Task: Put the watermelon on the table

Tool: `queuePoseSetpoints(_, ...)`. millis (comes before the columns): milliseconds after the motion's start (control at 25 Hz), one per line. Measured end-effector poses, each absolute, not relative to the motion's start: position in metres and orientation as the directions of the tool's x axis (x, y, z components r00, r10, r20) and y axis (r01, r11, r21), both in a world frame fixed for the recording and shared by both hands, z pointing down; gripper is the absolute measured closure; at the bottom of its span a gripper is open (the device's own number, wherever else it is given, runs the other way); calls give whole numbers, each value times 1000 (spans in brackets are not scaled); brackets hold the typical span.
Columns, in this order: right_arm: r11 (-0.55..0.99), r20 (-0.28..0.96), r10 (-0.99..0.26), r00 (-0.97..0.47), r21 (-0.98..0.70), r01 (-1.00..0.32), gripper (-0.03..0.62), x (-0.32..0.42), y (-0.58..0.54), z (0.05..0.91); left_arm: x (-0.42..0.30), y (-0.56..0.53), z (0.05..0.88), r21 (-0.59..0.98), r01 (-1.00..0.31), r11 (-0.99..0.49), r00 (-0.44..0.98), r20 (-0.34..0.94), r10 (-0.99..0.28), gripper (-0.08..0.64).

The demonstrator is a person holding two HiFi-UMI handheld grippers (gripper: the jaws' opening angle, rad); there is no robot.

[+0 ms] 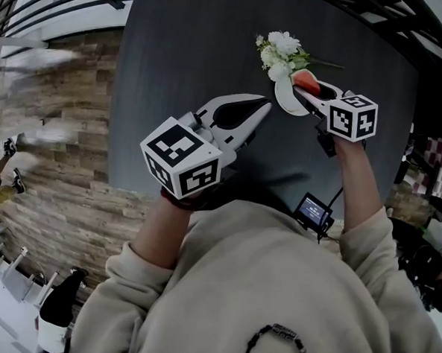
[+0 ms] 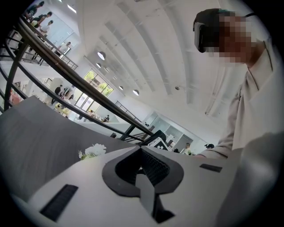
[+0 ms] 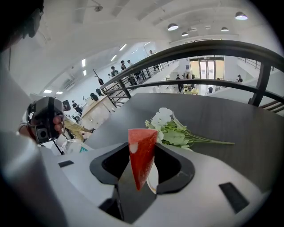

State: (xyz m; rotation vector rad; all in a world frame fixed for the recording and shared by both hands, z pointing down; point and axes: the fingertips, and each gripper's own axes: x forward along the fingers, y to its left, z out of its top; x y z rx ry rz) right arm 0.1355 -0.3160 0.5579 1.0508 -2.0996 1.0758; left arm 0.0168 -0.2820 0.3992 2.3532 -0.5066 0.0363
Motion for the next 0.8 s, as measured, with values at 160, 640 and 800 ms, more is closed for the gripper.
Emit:
queuePoseSetpoints(160,372,766,-365,-529,-401,-837,403,136,-311,575,17,-282,398,649,-365,-667,924,164,-346,557)
queuePoseSetpoints(640,320,827,-302,-474,-380,-868,403,152,-302,627,16,-283,395,650,-367,-665,922,159,-352,557)
queuePoseSetpoints(800,295,844,-285,-454,-373,-879,403,157,-297,641,16,-281,396,651,-369,-664,921,158,-356,557)
